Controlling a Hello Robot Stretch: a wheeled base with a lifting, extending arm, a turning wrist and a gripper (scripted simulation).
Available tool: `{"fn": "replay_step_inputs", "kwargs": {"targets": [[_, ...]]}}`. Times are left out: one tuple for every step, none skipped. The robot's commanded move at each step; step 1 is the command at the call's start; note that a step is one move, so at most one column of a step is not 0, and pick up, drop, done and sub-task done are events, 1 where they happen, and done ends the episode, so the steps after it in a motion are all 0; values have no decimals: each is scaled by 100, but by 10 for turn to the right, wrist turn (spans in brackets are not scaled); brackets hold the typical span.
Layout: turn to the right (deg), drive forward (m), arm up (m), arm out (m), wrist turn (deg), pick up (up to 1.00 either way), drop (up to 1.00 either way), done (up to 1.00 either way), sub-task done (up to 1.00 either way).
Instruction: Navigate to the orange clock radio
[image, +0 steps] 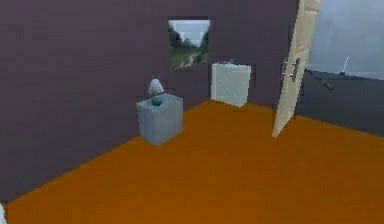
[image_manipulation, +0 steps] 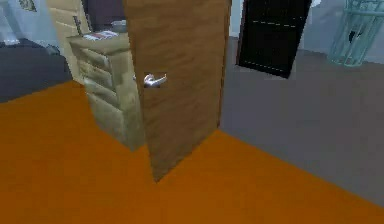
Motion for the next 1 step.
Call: {"fn": "replay_step_inputs", "kwargs": {"targets": [[390, 0, 0, 0, 0, 0, 0, 0, 0]]}}
